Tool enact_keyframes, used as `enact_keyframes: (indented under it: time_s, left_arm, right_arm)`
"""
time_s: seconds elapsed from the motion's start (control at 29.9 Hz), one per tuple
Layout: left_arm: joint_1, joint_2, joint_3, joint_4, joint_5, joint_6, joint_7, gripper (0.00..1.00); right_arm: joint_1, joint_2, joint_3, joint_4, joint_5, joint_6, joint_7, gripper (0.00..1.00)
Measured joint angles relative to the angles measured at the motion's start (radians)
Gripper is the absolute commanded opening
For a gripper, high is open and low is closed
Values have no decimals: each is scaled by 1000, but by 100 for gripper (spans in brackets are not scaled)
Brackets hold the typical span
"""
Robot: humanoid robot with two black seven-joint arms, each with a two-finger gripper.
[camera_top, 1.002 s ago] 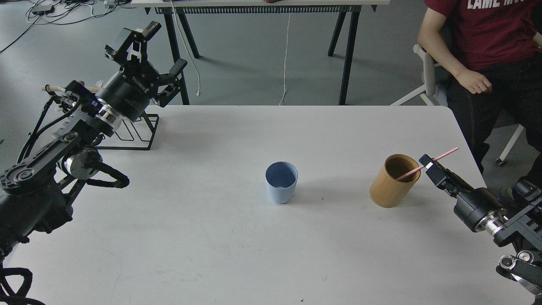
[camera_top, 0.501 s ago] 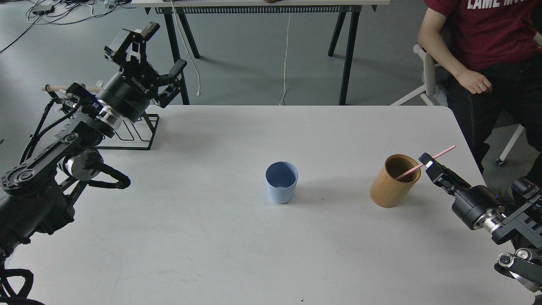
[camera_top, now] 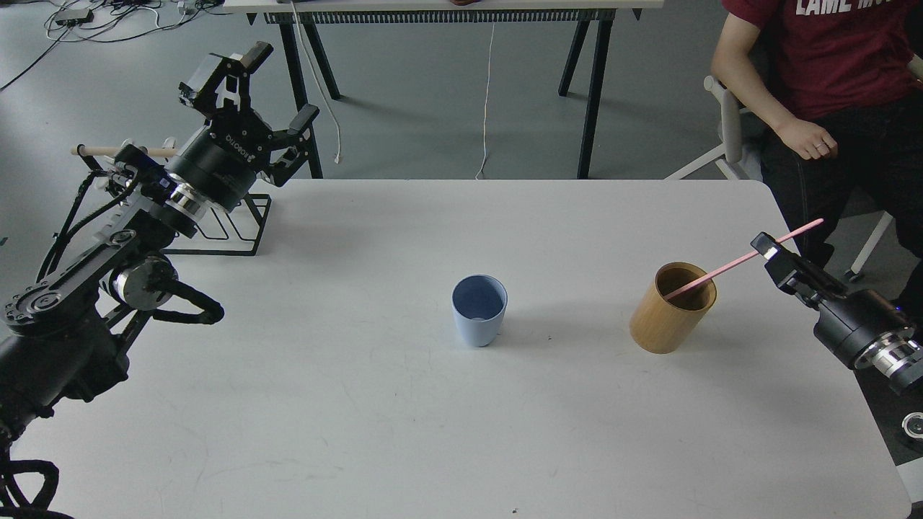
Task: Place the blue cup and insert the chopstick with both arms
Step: 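Pull the pink stick up out of the tan cup with the right gripper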
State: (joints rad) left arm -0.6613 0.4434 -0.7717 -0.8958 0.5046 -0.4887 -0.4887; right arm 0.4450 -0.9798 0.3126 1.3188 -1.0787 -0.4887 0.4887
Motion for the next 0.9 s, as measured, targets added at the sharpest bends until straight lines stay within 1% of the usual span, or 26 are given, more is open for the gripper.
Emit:
enact_keyframes:
  time_s: [0.33,0.43,0.53,0.63,0.77,0.9]
  left_arm:
    - [0,-3,0,4,0,0,0,99]
    - [1,-3,1,23,0,0,0,99]
    - [2,-7,1,44,0,0,0,99]
    - [14,-9,2,59,0,0,0,99]
    - [39,-9,2,67,0,0,0,99]
    - [59,-10,4,83,0,0,0,99]
  right_arm:
    - [1,-198,91,200,10,0,0,0]
    - [2,-221,138,215,13,0,0,0]
    - [23,-220,162,218,17,0,0,0]
    - [78,-190,157,212,31,0,0,0]
    - [186,-79,107,187,28,0,0,0]
    - [363,51,-92,120,5,0,0,0]
